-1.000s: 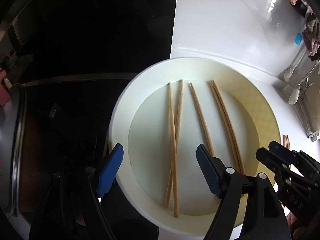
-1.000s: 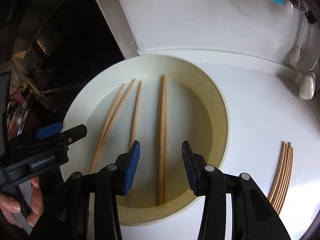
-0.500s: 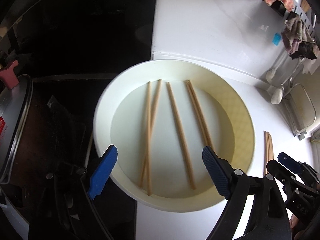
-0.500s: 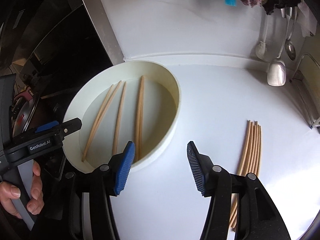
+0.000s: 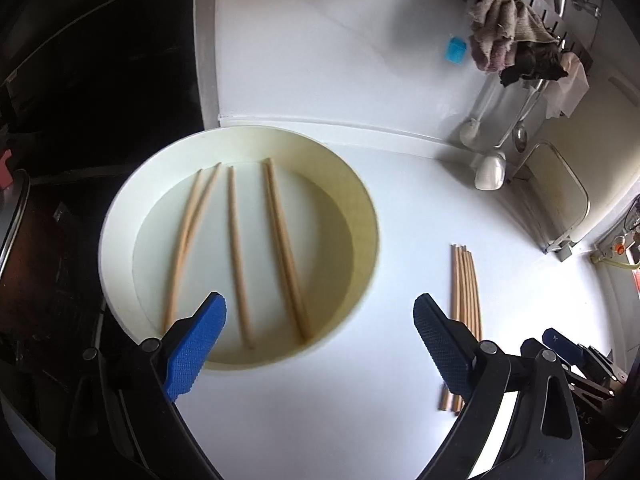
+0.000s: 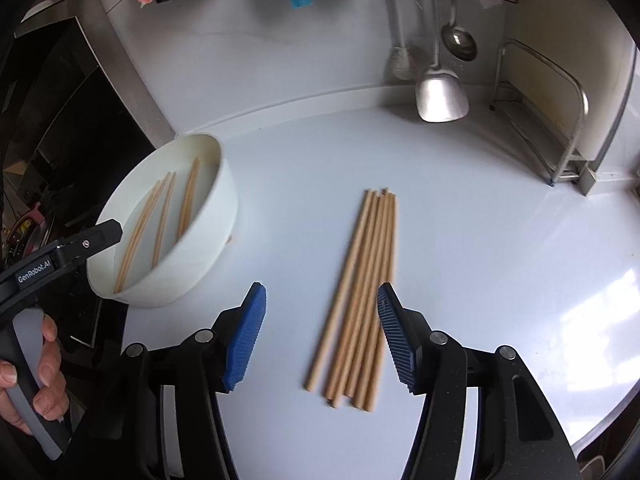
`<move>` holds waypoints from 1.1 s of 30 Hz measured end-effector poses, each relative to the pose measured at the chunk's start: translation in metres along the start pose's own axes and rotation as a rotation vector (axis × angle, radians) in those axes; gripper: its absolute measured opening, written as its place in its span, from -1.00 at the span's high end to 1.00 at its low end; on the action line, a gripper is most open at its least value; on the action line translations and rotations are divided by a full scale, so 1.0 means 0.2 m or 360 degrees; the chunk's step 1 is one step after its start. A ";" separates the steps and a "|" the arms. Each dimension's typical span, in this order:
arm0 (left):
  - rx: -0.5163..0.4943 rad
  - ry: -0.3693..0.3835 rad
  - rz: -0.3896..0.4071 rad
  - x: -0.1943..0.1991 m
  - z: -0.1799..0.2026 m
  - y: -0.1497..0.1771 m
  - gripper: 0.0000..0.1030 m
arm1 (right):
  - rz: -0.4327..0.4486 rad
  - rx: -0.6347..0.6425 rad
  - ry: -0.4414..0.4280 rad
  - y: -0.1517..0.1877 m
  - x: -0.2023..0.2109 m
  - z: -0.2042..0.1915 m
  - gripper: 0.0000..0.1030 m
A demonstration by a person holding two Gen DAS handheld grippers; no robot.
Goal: Organize utensils
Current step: 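Move both open tools back to the chopstick bundle, then close the right tool on a chopstick while the left tool grasps another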
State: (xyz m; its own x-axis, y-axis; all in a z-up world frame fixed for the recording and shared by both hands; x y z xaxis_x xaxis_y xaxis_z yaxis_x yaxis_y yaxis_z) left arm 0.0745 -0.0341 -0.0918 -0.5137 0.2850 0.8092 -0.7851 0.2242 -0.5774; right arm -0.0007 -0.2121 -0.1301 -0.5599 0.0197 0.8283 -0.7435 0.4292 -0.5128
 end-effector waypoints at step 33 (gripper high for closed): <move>-0.0208 -0.0037 0.0081 -0.28 0.44 0.30 -0.86 | 0.0109 0.0000 0.0105 0.15 -0.35 0.38 -0.14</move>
State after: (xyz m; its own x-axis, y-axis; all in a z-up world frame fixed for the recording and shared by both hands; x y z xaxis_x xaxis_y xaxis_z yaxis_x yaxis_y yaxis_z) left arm 0.0256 -0.1192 -0.1624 -0.5608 0.2778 0.7800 -0.7067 0.3302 -0.6257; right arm -0.0106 -0.2696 -0.2210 -0.5840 0.1083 0.8045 -0.7046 0.4246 -0.5686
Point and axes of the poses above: each gripper's, at about its wrist camera, not at the fingertips, and x roughly against the way its jaws point, z to its right, y to its underside, the point moved 7 cm from there along -x, roughly the way its jaws point, and after that the axes turned 4 degrees about -x, right-handed, at the moved point
